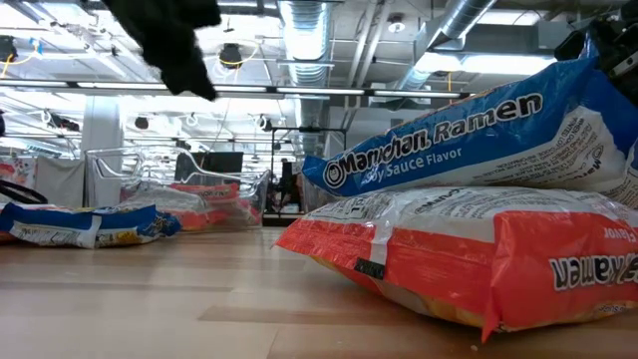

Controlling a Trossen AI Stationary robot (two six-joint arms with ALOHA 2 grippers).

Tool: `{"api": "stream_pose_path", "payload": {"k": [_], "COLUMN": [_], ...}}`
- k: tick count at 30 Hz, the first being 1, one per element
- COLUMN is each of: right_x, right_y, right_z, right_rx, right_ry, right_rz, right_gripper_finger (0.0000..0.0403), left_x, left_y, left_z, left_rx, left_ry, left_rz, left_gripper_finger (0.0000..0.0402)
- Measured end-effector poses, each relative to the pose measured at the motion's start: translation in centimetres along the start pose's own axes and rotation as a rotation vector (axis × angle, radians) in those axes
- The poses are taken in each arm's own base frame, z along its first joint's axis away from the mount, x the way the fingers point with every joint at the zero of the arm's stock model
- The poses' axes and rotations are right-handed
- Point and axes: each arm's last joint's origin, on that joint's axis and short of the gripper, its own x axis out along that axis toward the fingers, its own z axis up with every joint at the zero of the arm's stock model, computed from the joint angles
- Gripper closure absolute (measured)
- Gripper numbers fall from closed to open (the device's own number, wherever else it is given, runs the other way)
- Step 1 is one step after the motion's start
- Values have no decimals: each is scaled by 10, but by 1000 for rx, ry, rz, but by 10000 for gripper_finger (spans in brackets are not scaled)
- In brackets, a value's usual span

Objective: Sort Maruchan noodles
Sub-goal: Adjust the left transparent bin

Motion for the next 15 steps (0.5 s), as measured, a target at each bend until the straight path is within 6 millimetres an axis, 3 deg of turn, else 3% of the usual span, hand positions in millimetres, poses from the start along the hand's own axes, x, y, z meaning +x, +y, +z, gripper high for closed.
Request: {"api": "stream_pose_path", "payload": {"k": [3,5,9,15], "right_x": [0,0,0,0], "right_y": [0,0,0,0], "right_z": [0,0,0,0], "right_rx": [0,0,0,0], "right_ry": [0,0,1,0], "right_rz": [0,0,0,0], "right_gripper_finger": [353,353,353,353], "left_x": [-5,-6,-5,13], "left_y": [-33,-52,-72,-71], "left_z": [-14,-21,-38,-56], "left_rx": [91,91,96,147], "left_ry": [108,149,221,267], "left_rz": [-215,-260,-142,88], "left_gripper_finger": [401,401,401,402]}}
